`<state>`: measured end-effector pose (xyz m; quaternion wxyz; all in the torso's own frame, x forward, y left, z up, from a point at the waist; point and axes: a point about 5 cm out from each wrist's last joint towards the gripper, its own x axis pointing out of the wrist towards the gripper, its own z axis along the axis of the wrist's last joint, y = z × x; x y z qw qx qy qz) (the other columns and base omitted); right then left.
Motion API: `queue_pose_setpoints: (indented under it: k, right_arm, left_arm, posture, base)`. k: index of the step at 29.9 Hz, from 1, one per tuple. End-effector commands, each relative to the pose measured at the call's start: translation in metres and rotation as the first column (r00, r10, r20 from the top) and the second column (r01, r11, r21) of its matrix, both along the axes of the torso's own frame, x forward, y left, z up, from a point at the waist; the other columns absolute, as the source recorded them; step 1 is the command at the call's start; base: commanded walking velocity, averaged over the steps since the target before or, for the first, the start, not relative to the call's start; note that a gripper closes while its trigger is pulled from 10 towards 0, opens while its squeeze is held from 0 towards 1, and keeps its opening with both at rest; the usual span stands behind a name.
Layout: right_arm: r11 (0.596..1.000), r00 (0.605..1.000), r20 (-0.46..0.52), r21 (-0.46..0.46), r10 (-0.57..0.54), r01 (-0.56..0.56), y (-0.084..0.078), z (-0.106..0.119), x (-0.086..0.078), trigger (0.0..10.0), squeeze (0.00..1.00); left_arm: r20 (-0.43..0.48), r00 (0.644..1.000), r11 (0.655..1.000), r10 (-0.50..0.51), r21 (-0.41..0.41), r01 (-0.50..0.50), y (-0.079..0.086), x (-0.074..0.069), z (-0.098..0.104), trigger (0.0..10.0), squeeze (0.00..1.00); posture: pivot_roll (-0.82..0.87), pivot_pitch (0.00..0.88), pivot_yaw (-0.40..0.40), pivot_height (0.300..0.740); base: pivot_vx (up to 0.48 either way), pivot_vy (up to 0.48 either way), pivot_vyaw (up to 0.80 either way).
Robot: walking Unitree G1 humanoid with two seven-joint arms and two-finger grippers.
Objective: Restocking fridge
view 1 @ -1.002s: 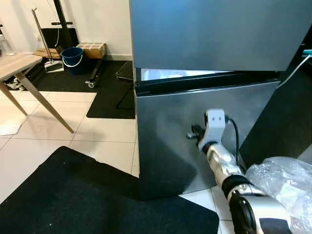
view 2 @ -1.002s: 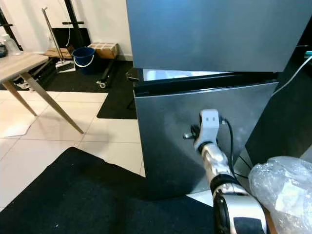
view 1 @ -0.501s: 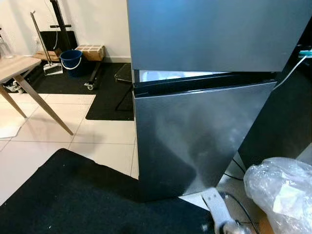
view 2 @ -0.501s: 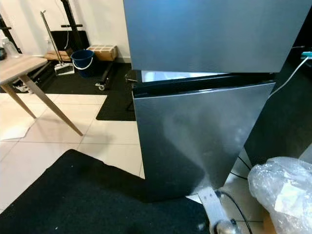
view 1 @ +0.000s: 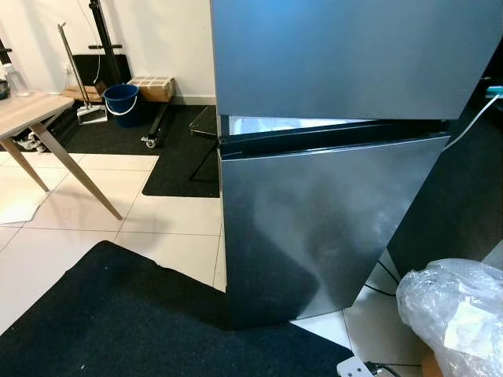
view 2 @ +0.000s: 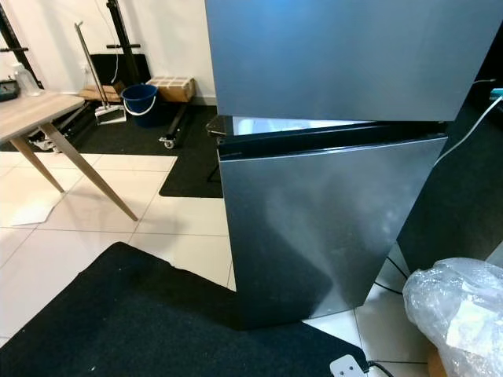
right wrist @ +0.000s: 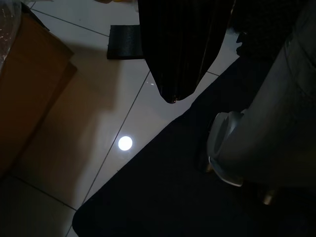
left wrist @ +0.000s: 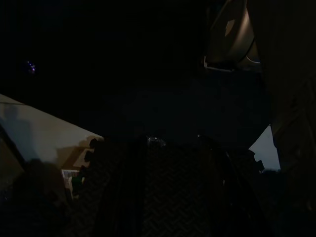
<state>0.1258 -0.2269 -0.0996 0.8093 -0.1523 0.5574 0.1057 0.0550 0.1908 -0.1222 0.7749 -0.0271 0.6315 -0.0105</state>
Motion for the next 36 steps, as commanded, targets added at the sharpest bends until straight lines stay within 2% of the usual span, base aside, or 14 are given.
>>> queue_pose_setpoints:
  k: [1,15,29,32,34,36]
  right_arm:
    - [1.000,1.000,0.014,0.002,0.008,-0.008,0.002,0.001,0.004,10.0,0.00]
    - [1.000,1.000,0.028,0.027,-0.004,0.004,0.001,0.002,0.004,10.0,0.00]
    - [0.997,0.996,0.073,0.069,-0.043,0.038,0.004,0.005,0.012,10.0,0.00]
    - [0.983,0.983,0.137,0.151,-0.126,0.105,0.004,0.010,0.022,10.0,0.00]
    - [0.978,0.977,0.155,0.175,-0.146,0.118,0.003,0.011,0.025,10.0,0.00]
    - [0.945,0.950,0.201,0.273,-0.238,0.179,0.001,0.018,0.036,10.0,0.00]
  left_arm:
    - [0.025,1.000,1.000,-0.001,-0.018,0.001,-0.003,0.008,0.001,10.0,0.00]
    - [0.027,1.000,1.000,-0.012,-0.026,0.013,-0.005,0.009,0.001,10.0,0.00]
    - [0.038,0.999,1.000,-0.001,-0.024,0.002,-0.004,0.012,0.002,10.0,0.00]
    - [0.042,0.999,1.000,0.006,-0.026,-0.005,-0.004,0.013,0.002,10.0,0.00]
    - [0.040,0.999,1.000,0.003,-0.026,-0.002,-0.004,0.013,0.002,10.0,0.00]
    - [0.039,0.999,1.000,-0.005,-0.027,0.006,-0.004,0.012,0.002,10.0,0.00]
  posture:
    - [-0.05,0.000,-0.009,0.740]
    - [-0.05,0.000,-0.015,0.740]
    - [-0.05,0.000,-0.009,0.740]
    - [-0.05,0.000,-0.008,0.740]
    - [-0.05,0.000,-0.008,0.740]
    - [-0.05,0.000,-0.008,0.740]
  base:
    - [0.244,0.000,0.00]
    - [0.309,0.000,0.00]
    - [0.286,0.000,0.00]
    - [0.000,0.000,0.00]
    - [0.000,0.000,0.00]
    - [0.000,0.000,0.00]
